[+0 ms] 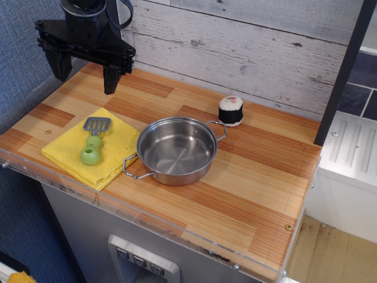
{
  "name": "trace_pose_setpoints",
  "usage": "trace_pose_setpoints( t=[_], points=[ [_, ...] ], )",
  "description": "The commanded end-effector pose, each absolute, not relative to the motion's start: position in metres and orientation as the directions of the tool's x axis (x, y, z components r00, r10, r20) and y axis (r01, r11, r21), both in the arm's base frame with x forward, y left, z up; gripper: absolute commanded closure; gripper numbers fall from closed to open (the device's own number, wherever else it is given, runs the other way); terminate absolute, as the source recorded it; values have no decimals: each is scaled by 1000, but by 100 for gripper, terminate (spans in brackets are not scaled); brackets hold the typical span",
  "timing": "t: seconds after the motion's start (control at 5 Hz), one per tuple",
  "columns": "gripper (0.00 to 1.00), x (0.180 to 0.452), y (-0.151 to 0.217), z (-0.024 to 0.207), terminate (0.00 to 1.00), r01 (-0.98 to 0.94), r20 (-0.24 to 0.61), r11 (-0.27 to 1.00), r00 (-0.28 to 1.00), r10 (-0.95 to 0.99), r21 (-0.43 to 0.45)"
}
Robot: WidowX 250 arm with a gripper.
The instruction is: Place the pan above the yellow cloth
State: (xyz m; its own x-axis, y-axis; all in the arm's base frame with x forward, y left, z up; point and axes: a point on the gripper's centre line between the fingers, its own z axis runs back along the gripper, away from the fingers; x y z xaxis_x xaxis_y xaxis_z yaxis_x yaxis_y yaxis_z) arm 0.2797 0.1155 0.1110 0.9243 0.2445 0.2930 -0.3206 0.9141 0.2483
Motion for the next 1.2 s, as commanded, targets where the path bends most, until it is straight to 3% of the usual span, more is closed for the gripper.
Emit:
trace_pose_setpoints(
  t=[0.0, 0.4, 0.6, 1.0],
  points=[
    [0, 280, 116, 111, 0, -321, 293, 914, 924, 245, 248],
    [0, 277, 96, 91, 0, -294, 299, 941, 925, 235, 170],
    [0, 280, 86, 80, 0, -266, 332, 963, 913, 237, 43],
    [0, 287, 75, 58, 0, -225, 323, 974, 922, 214, -5]
  ],
)
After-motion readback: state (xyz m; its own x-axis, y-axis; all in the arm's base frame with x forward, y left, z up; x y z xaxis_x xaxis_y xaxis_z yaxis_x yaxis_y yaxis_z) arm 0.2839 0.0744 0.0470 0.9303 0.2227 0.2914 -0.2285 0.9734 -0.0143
